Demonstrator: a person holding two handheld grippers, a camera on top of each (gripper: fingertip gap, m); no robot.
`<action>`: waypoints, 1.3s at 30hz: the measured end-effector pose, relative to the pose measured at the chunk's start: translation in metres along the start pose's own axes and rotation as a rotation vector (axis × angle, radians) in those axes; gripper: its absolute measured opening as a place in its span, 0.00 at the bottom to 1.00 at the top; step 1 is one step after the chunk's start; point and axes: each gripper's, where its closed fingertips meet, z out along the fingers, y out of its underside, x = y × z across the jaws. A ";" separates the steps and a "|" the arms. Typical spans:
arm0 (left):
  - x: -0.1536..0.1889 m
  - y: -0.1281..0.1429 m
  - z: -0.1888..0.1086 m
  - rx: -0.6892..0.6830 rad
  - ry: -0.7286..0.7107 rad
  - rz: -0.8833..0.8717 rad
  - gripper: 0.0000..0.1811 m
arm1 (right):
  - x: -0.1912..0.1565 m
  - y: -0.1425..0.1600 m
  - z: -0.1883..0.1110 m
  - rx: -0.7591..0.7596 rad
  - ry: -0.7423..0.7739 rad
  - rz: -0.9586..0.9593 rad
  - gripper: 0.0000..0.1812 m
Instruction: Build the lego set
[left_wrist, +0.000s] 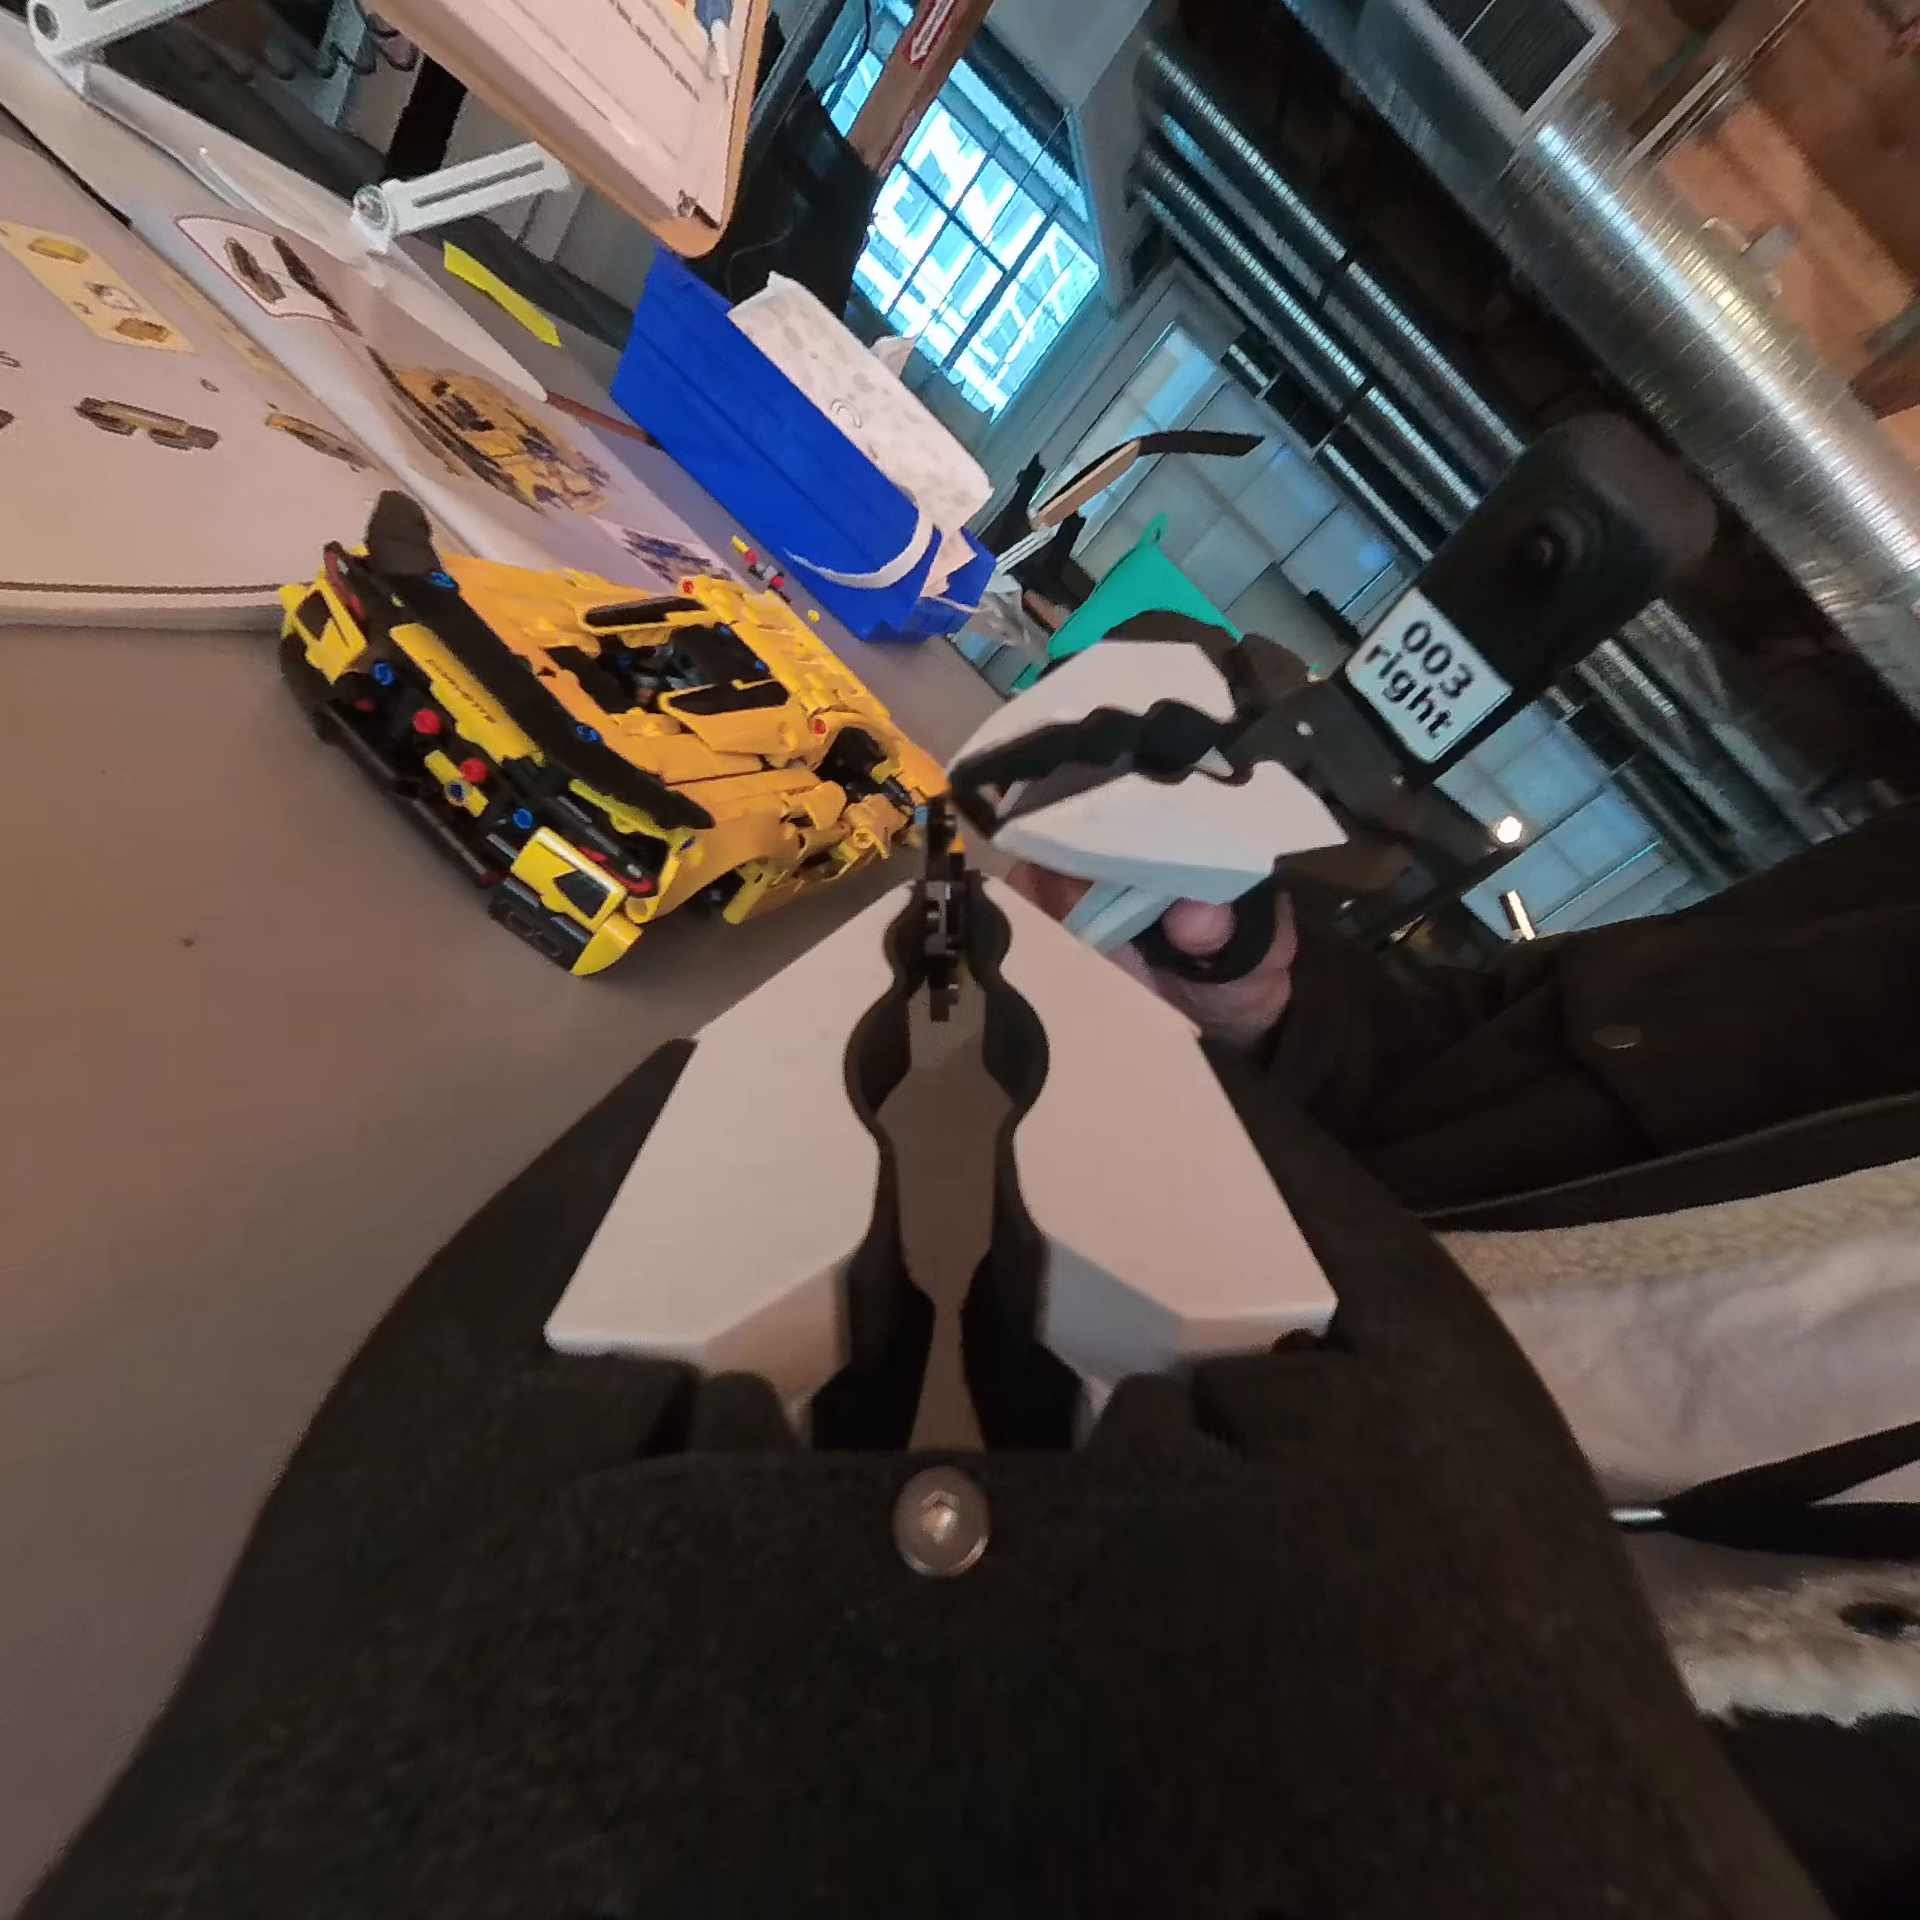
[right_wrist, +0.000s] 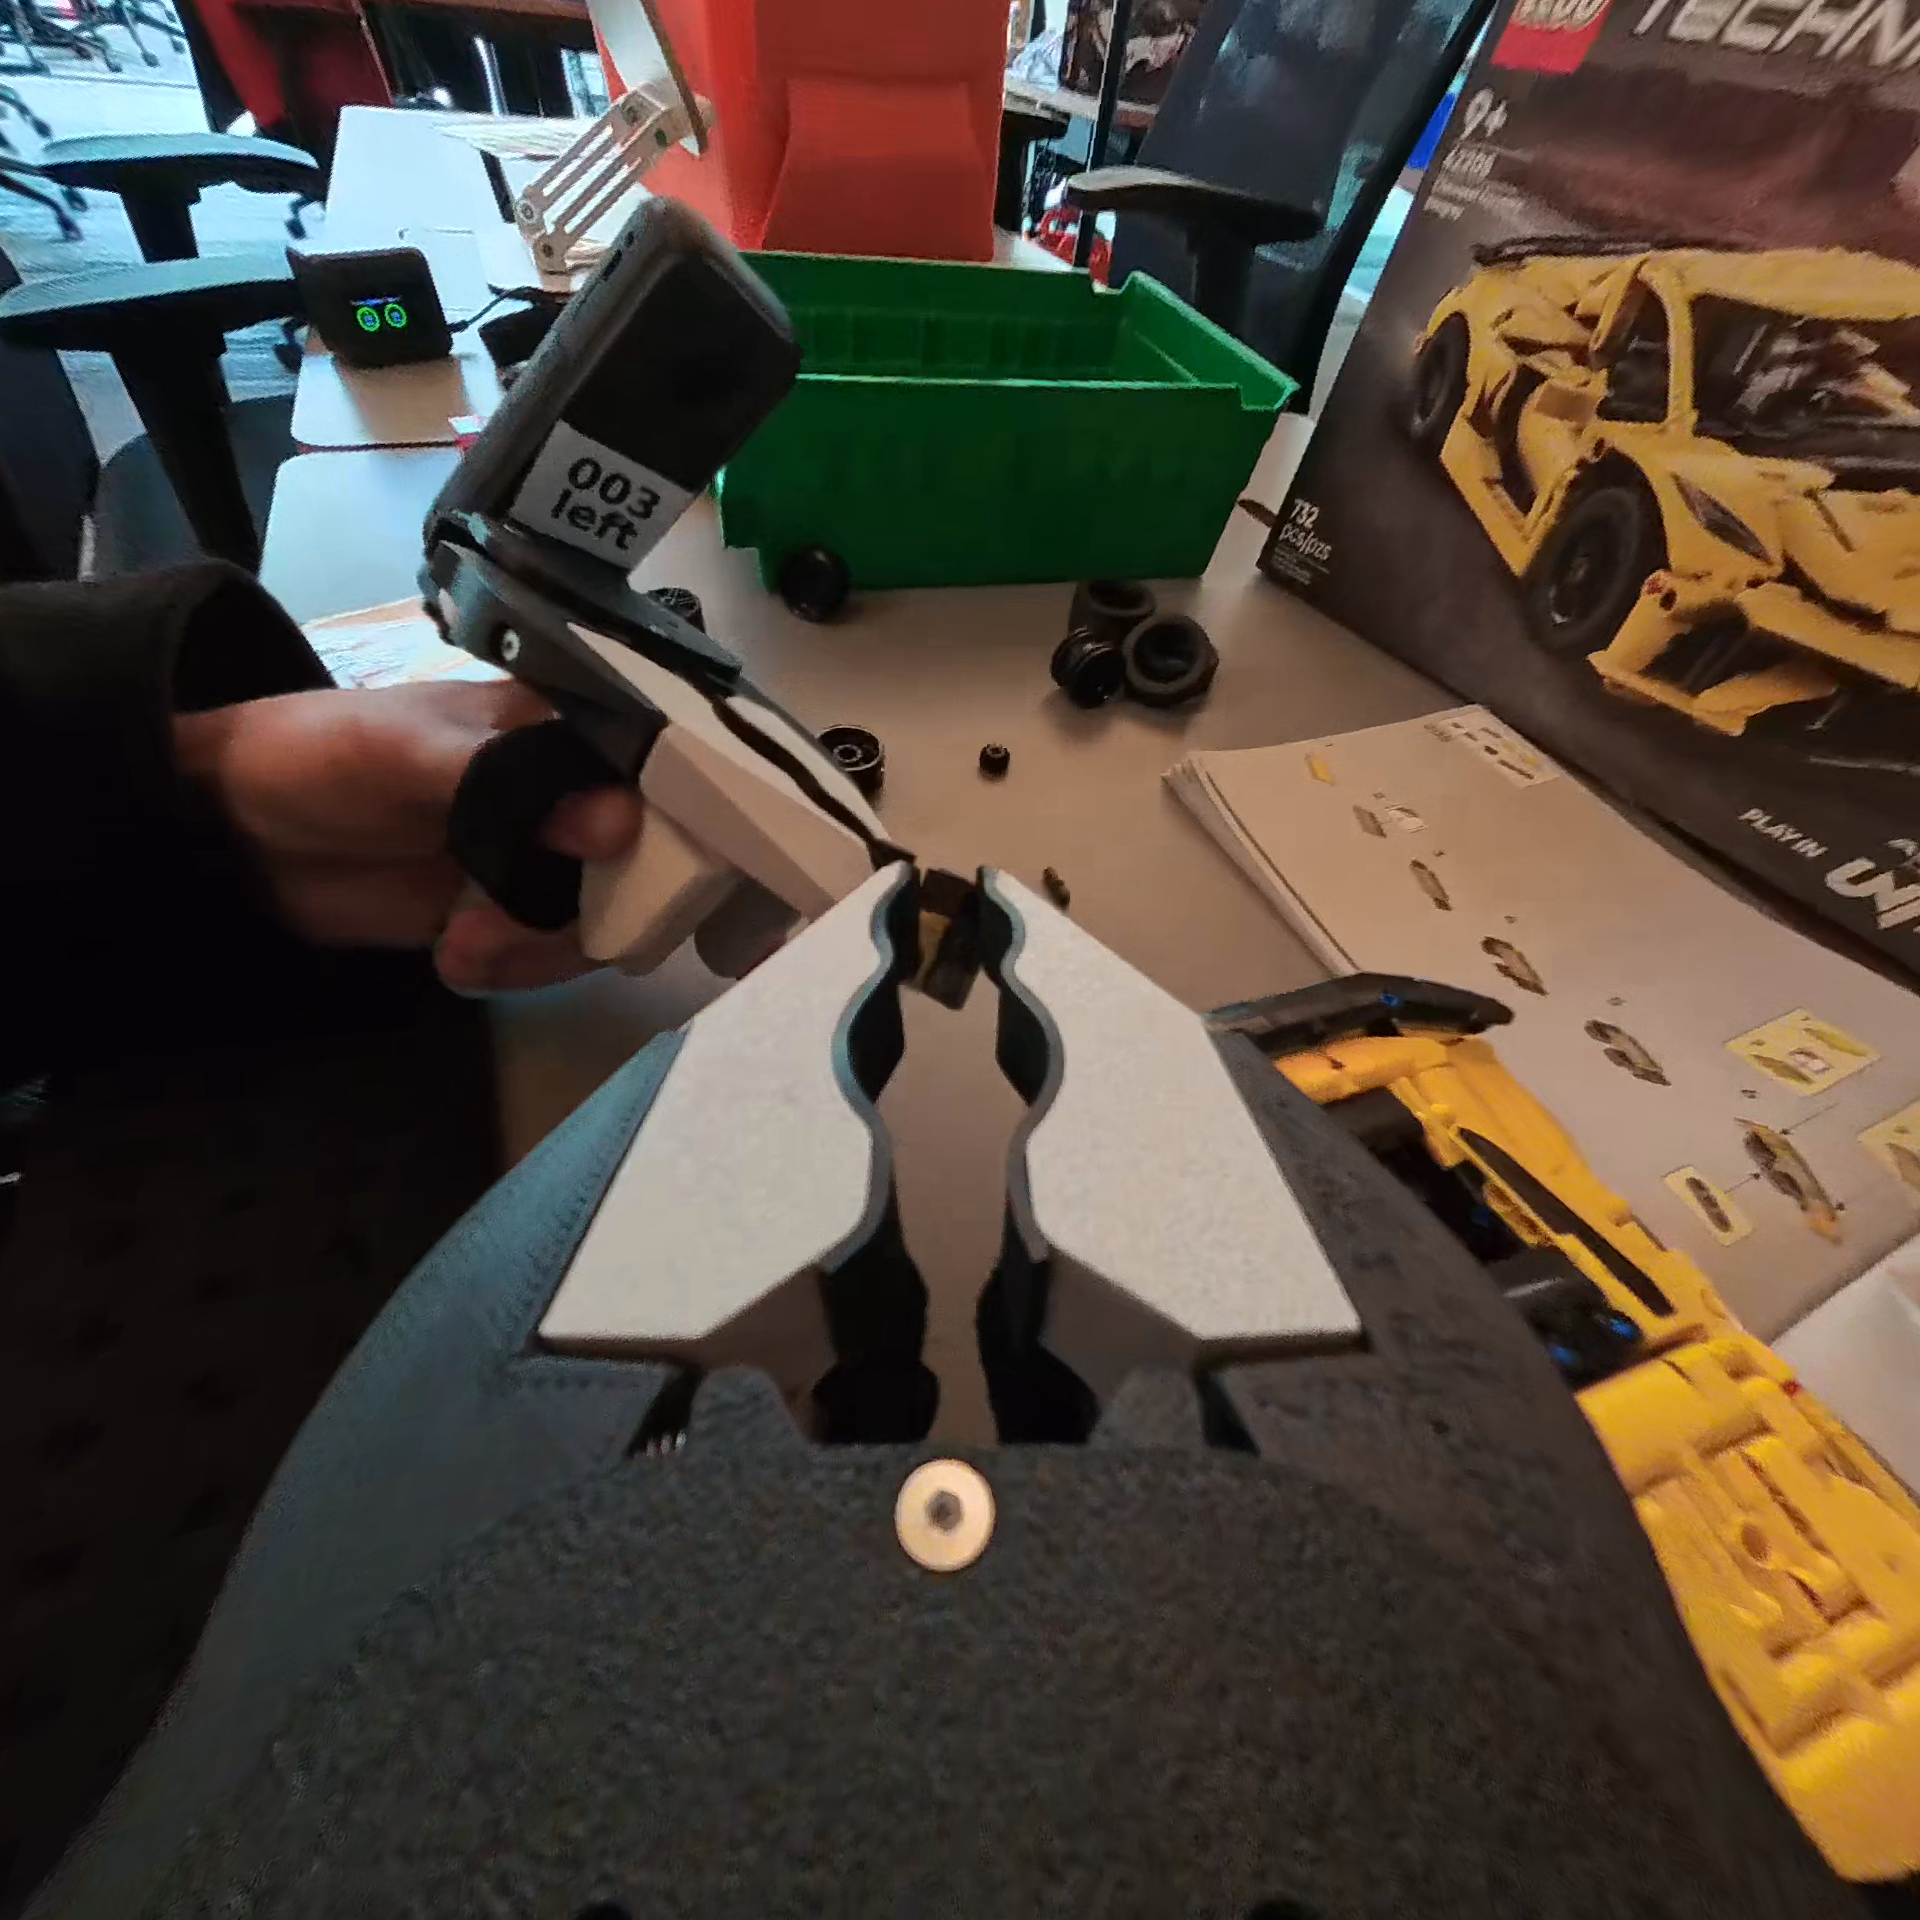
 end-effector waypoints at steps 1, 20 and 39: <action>-0.001 0.000 0.000 0.004 -0.002 -0.013 0.03 | 0.000 0.001 0.003 -0.005 0.005 0.009 0.06; -0.042 0.000 -0.012 0.077 -0.090 -0.330 0.03 | 0.014 0.026 0.039 -0.233 0.057 0.296 0.06; -0.060 -0.004 -0.020 0.151 -0.145 -0.450 0.03 | 0.020 0.031 0.061 -0.334 0.062 0.290 0.06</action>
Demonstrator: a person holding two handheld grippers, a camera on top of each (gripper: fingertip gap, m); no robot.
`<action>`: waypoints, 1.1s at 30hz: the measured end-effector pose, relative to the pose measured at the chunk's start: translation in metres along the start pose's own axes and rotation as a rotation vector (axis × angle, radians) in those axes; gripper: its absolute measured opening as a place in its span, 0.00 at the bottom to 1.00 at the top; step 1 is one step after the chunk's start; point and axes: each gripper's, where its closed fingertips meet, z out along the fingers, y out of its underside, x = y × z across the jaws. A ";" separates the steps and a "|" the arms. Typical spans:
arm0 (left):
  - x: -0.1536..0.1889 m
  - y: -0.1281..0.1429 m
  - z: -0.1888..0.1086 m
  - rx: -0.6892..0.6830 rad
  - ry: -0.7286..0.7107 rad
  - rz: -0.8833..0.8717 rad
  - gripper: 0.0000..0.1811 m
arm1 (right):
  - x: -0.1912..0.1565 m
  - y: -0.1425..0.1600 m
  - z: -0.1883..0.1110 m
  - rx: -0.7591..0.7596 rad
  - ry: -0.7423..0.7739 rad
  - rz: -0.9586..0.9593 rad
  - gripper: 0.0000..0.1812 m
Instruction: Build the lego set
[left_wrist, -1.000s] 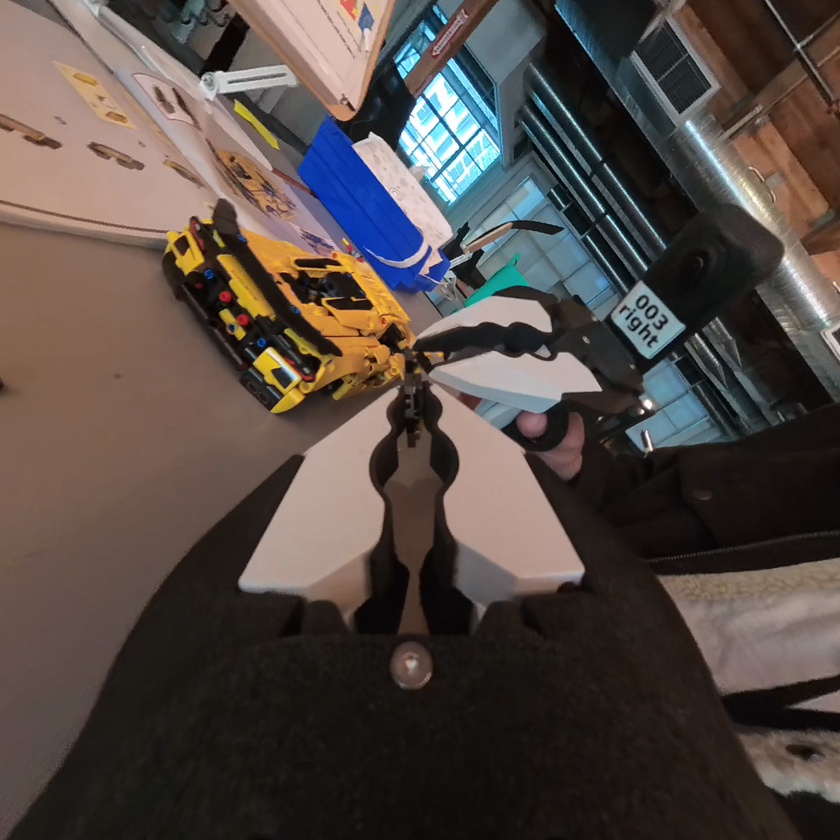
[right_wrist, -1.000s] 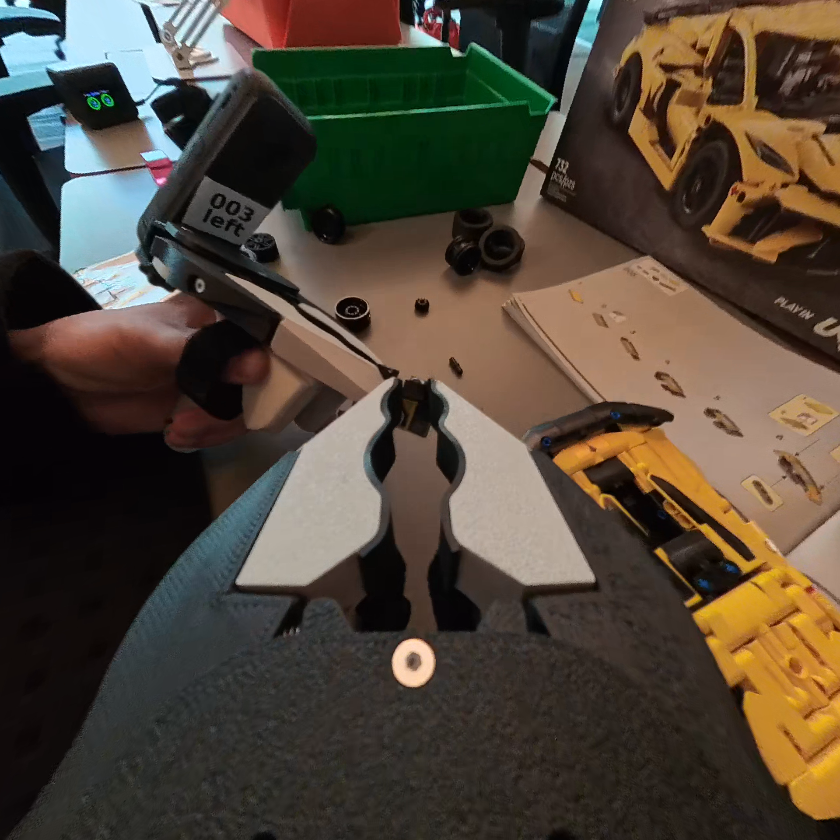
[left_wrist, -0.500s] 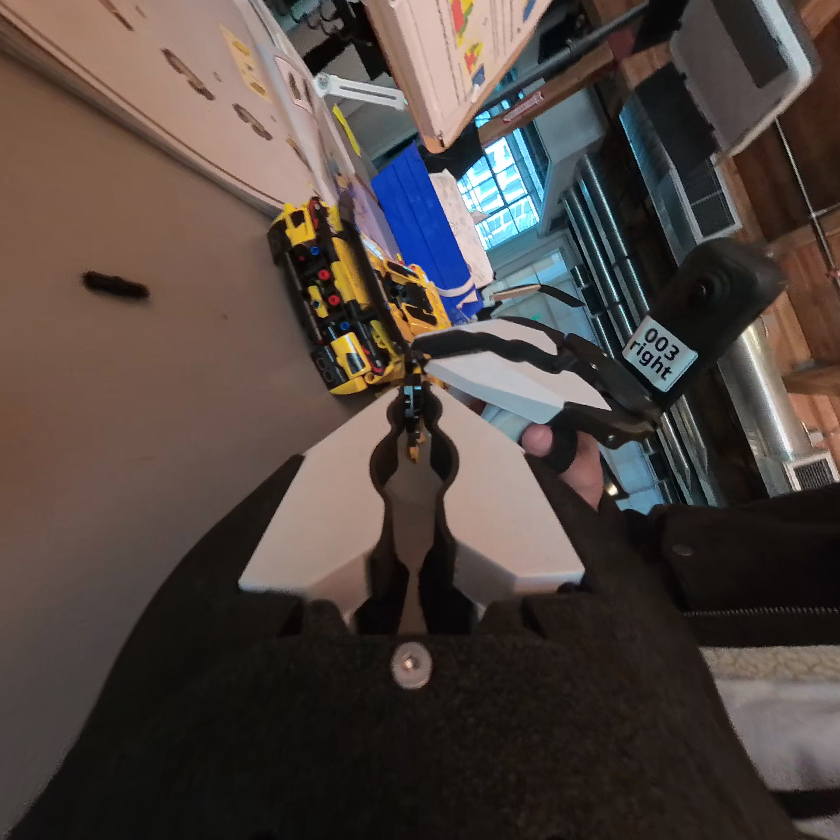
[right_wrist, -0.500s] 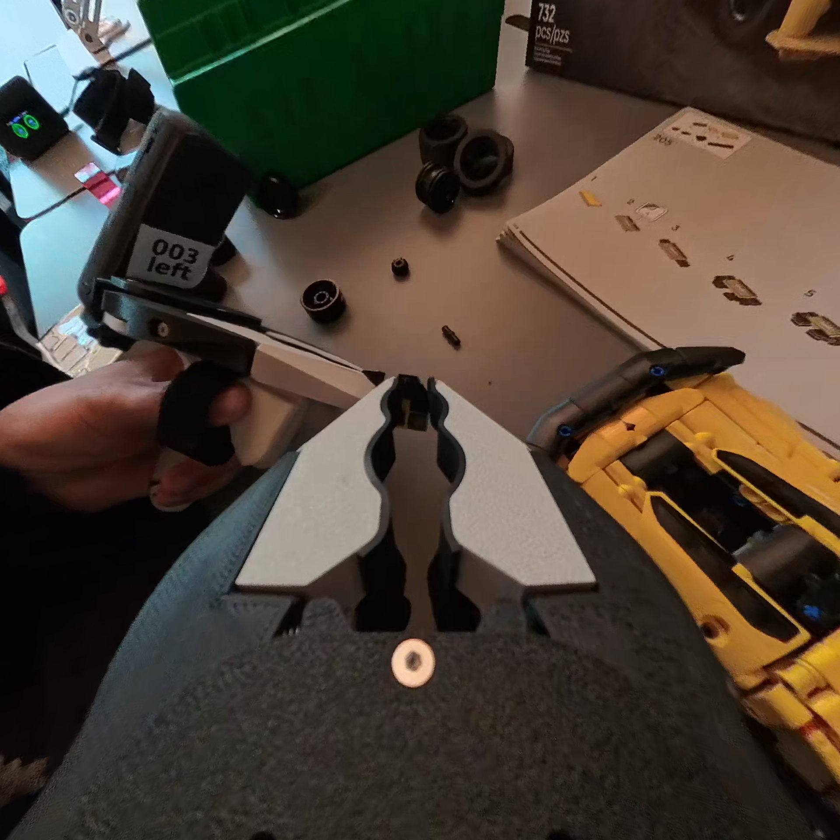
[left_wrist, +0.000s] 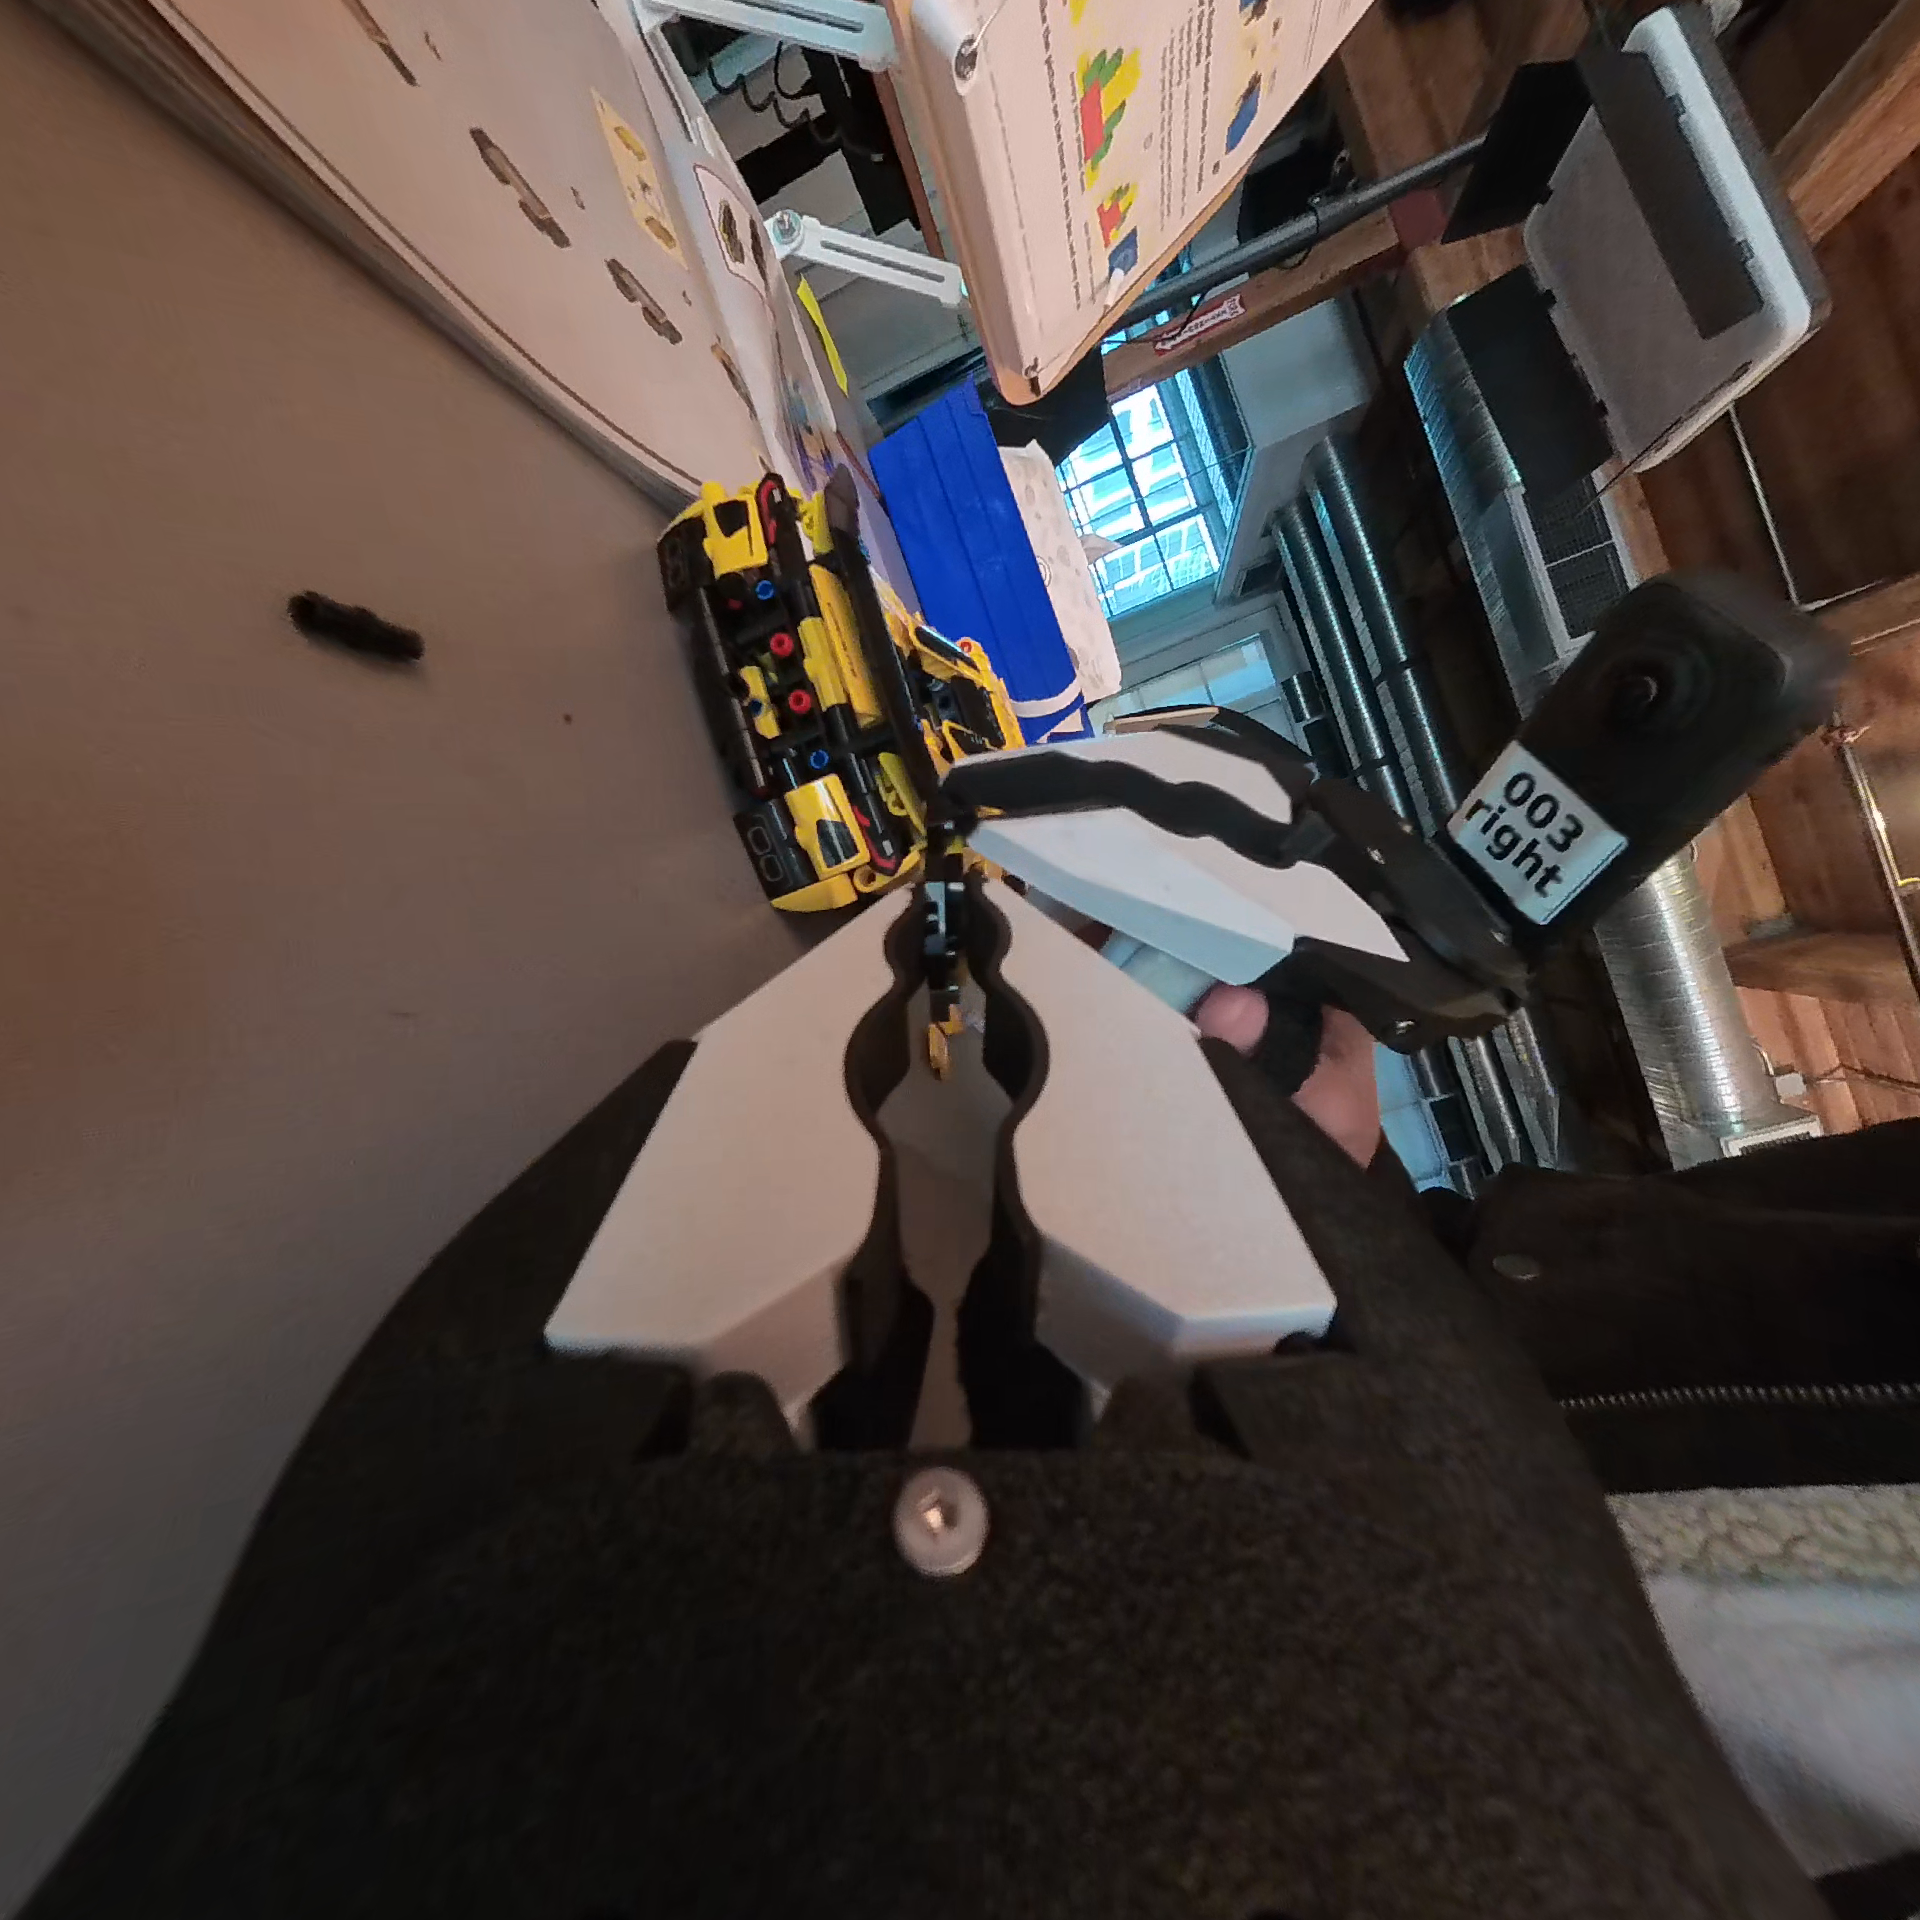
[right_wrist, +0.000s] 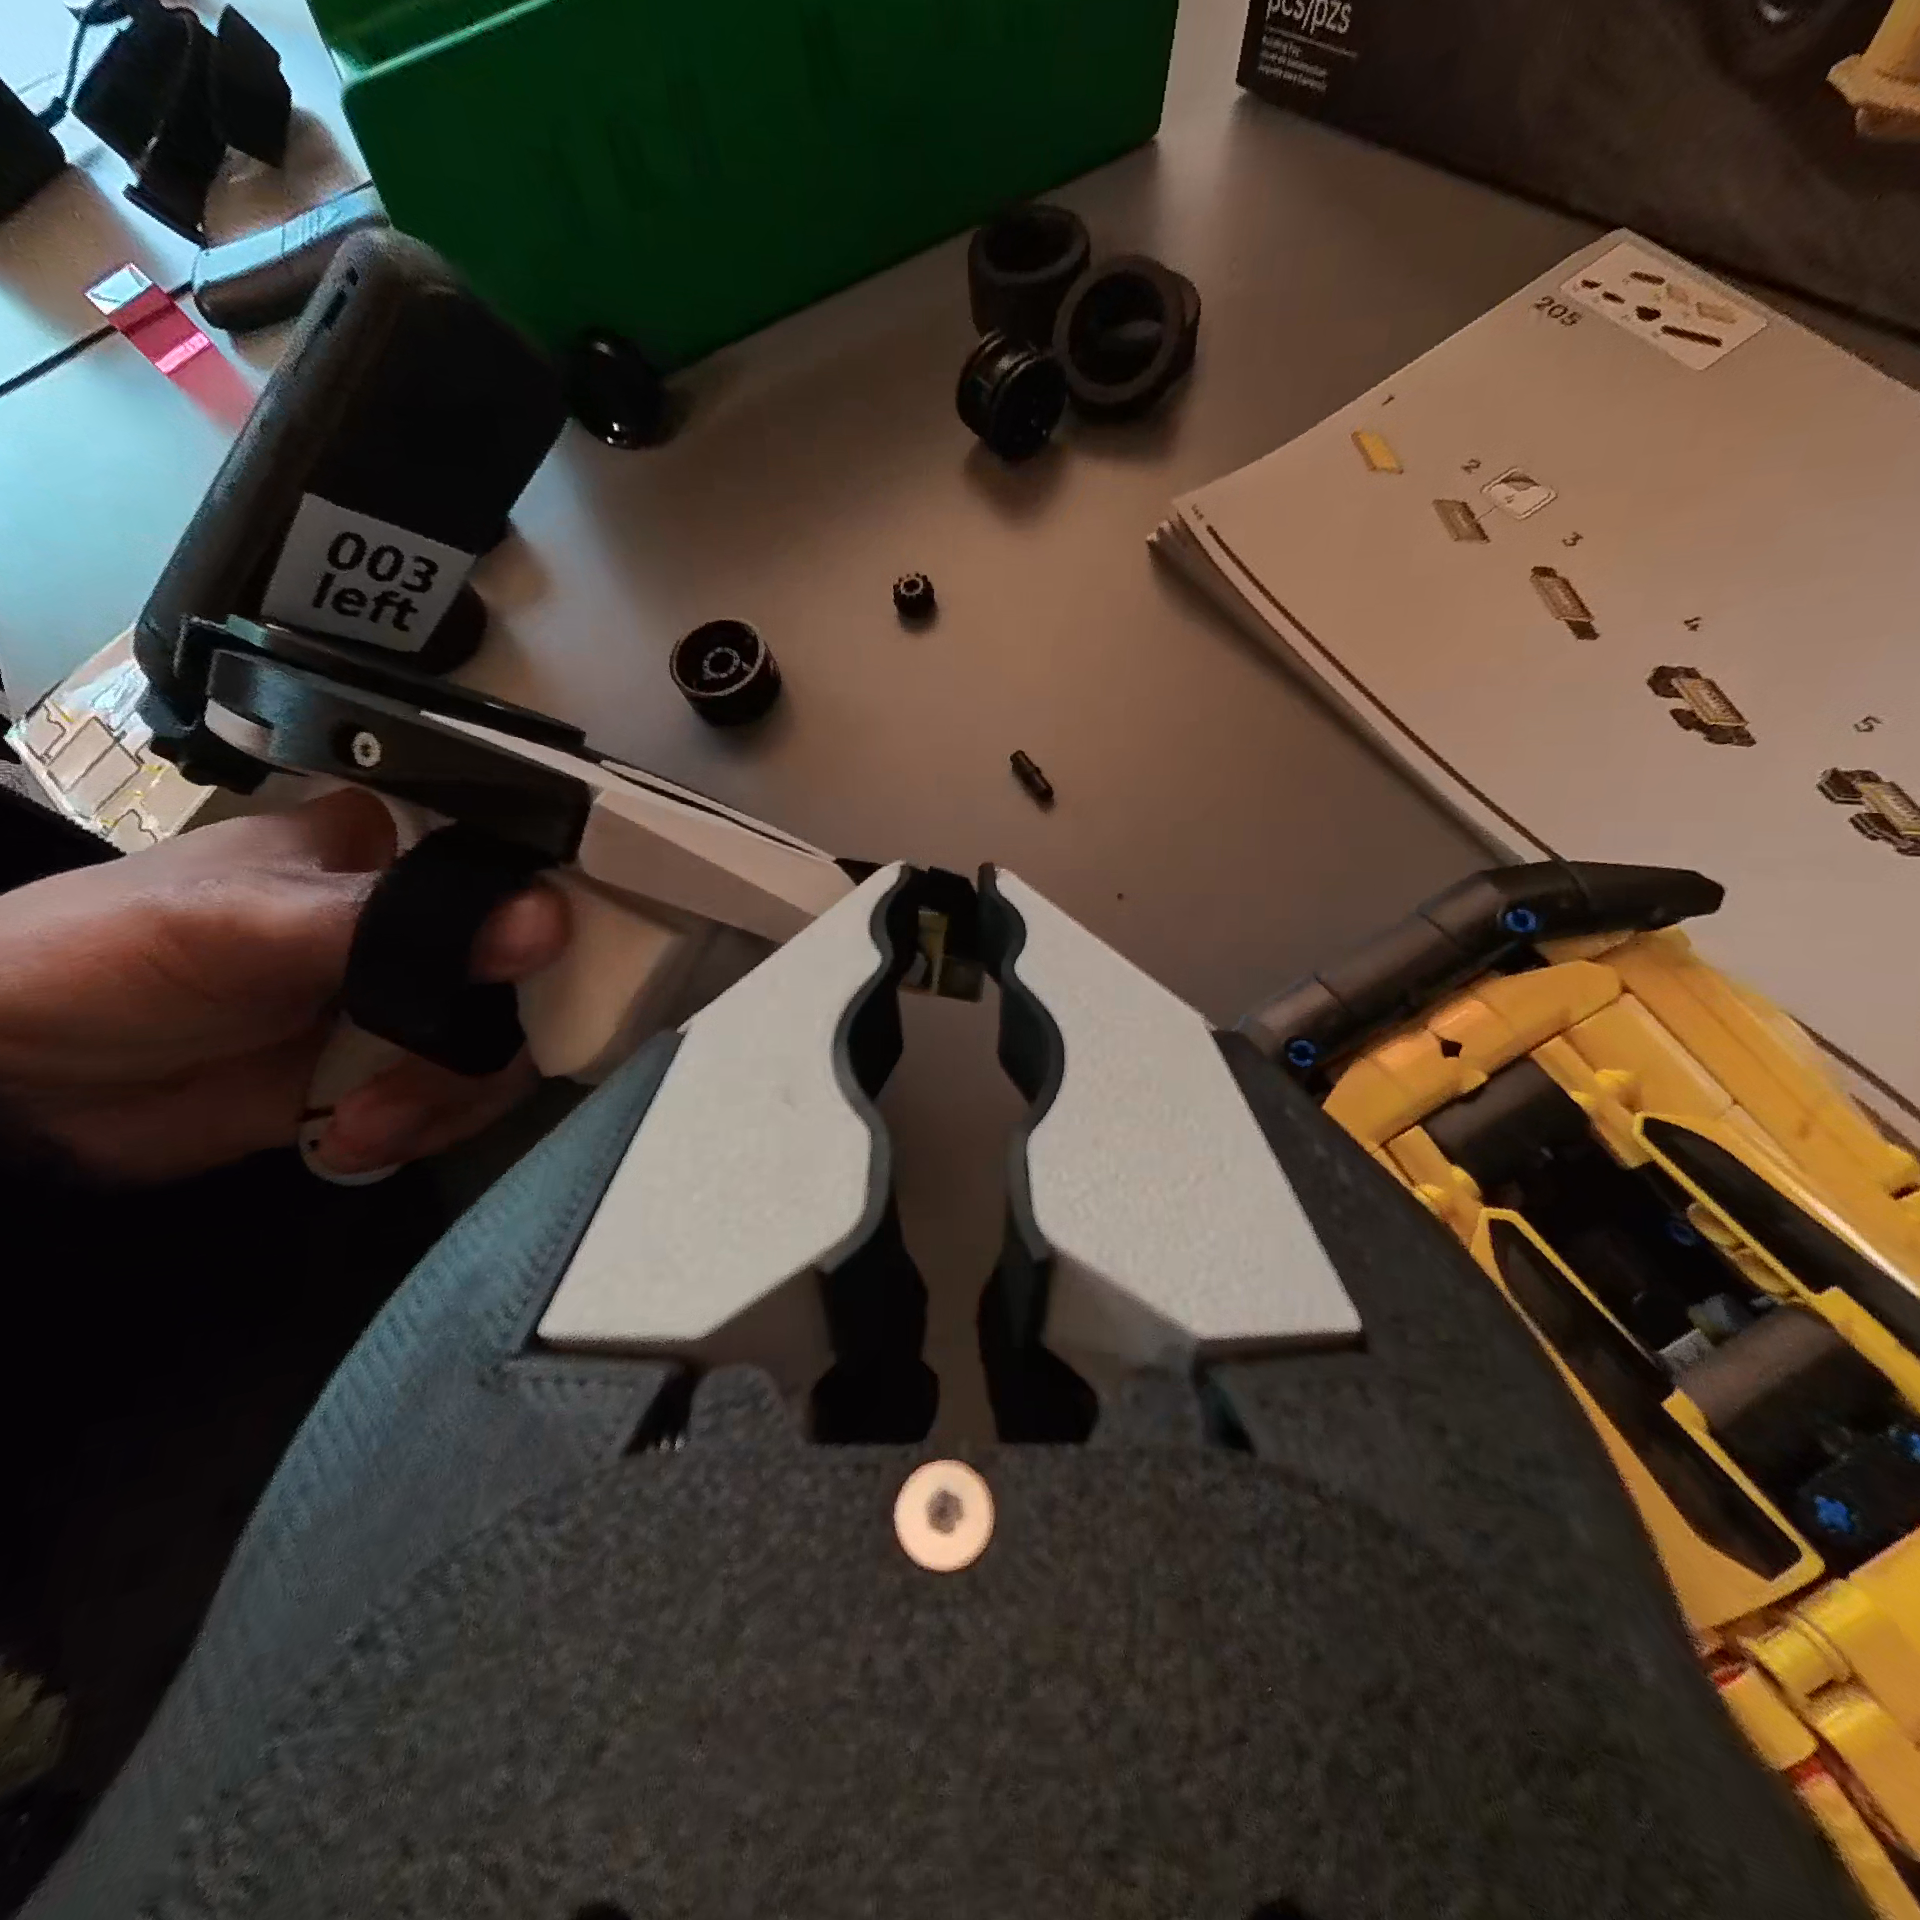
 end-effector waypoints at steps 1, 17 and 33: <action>0.000 0.000 0.000 0.002 0.003 -0.002 0.03 | 0.000 0.000 0.000 -0.002 -0.002 0.001 0.06; 0.002 -0.001 0.000 0.003 0.019 -0.010 0.03 | -0.004 -0.001 -0.001 -0.013 -0.021 0.014 0.07; 0.003 0.001 0.000 -0.006 0.026 -0.003 0.03 | -0.004 -0.008 -0.011 0.018 -0.212 -0.032 0.14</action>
